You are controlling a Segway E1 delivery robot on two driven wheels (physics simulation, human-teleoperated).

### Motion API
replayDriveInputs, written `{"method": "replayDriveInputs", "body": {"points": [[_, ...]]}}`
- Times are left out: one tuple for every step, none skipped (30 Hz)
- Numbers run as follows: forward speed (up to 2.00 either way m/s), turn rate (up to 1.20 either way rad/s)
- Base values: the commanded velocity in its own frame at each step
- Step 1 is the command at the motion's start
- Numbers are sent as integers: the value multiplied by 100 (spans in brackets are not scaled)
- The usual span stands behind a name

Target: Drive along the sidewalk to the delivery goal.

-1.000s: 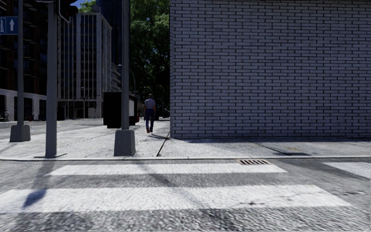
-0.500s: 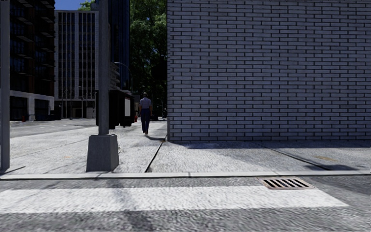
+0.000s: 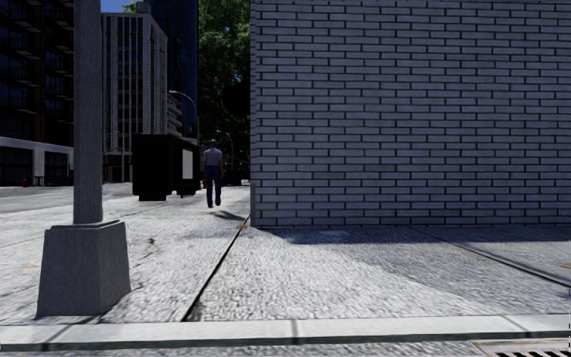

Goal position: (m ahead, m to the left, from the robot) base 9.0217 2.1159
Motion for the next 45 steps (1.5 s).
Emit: {"method": "replayDriveInputs", "body": {"points": [[200,0],[200,0],[200,0],[200,0],[200,0],[200,0],[200,0],[200,1],[200,27],[200,49],[200,66],[200,72],[200,73],[200,73],[200,73],[200,73],[200,73],[200,73],[200,73],[200,71],[200,70],[200,69],[200,69],[200,69],[200,69],[200,69],[200,69],[200,69],[200,69],[200,69],[200,69],[200,68],[200,68],[200,68],[200,68],[200,68],[200,67],[200,67],[200,67],[200,67],[200,58],[200,42],[200,37],[200,37],[200,36]]}}
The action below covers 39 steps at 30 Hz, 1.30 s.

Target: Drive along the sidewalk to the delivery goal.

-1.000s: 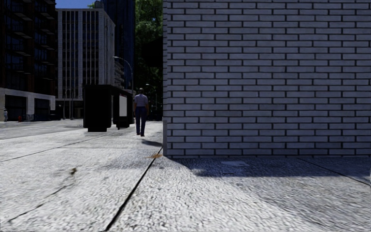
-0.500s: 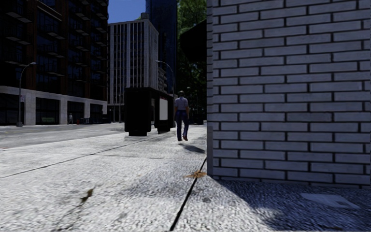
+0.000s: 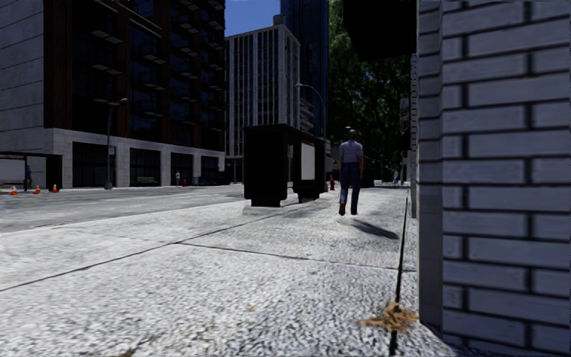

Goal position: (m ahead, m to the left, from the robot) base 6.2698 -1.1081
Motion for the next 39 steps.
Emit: {"method": "replayDriveInputs", "body": {"points": [[200,16],[200,2],[200,2],[200,0],[200,0],[200,0],[200,0],[200,0],[200,0],[200,0],[200,0],[200,0],[200,0],[200,0],[200,0],[200,0],[200,0],[200,0],[200,0],[200,0],[200,0],[200,-27],[200,-46],[200,-64],[200,-106],[200,-120],[200,-120],[200,-120],[200,-120],[200,-81],[200,-8],[200,-8],[200,-4],[200,-4],[200,-4],[200,-3],[200,-2],[200,-2],[200,-2]]}}
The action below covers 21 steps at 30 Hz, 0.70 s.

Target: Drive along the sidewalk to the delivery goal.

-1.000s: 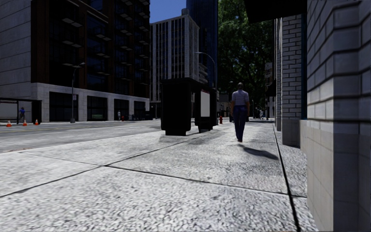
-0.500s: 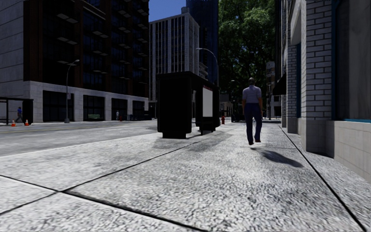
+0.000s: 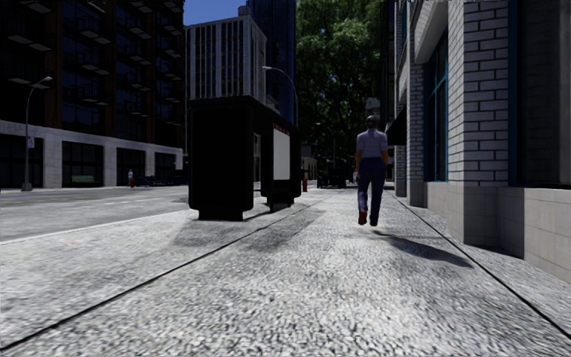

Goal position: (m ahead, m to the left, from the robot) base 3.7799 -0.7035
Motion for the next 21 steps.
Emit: {"method": "replayDriveInputs", "body": {"points": [[200,-47],[200,-68],[200,-91],[200,-98],[200,-109],[200,-120],[200,-77],[200,-4],[200,-4],[200,0],[200,0],[200,0],[200,0],[200,0],[200,0],[200,0],[200,0],[200,0],[200,0],[200,0],[200,0]]}}
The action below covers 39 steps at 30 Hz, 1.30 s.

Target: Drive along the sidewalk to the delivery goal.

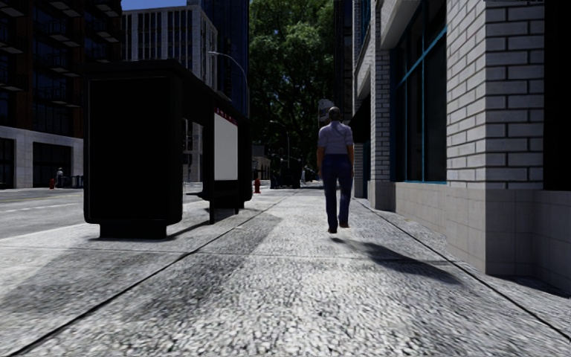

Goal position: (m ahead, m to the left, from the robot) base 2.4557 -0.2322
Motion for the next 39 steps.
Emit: {"method": "replayDriveInputs", "body": {"points": [[200,0],[200,0],[200,0],[200,0],[200,0],[200,0],[200,0],[200,0],[200,0],[200,0],[200,0],[200,0],[200,0],[200,0],[200,0],[200,0],[200,0],[200,0],[200,0],[200,0],[200,0],[200,0],[200,0],[200,0],[200,0],[200,0],[200,0],[200,0],[200,0],[200,0],[200,0],[200,0],[200,0],[200,0],[200,0],[200,0],[200,0],[200,0],[200,0]]}}
